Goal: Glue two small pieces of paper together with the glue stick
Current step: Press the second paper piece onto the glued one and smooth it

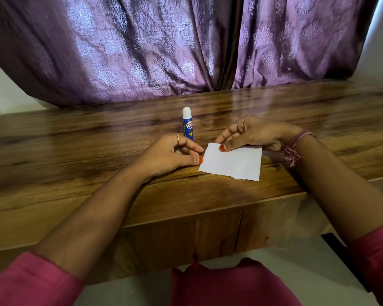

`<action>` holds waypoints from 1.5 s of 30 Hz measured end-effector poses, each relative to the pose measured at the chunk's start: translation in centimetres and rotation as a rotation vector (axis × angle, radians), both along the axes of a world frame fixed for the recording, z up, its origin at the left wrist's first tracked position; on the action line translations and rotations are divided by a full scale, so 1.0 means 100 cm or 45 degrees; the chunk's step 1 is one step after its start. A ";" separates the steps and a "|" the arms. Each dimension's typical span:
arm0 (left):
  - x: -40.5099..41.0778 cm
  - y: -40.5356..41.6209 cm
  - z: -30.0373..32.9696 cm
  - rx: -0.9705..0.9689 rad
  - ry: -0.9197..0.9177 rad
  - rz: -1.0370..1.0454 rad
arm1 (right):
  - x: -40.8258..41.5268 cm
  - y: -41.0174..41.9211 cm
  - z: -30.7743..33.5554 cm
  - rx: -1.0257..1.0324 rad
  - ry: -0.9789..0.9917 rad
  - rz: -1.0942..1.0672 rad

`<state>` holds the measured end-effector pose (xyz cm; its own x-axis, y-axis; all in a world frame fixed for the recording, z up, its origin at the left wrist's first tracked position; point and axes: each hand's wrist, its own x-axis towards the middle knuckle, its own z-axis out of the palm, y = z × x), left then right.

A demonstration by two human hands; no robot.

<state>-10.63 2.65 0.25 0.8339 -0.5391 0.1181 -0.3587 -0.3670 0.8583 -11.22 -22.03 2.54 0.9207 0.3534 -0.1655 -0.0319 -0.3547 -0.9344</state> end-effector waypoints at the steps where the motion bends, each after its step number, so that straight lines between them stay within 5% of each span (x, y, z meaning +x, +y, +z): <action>1: 0.000 0.000 0.000 0.002 0.003 -0.004 | 0.000 0.000 0.000 -0.002 -0.001 0.000; 45: -0.002 -0.001 0.000 -0.002 0.028 -0.075 | 0.001 0.001 -0.001 -0.047 -0.027 -0.006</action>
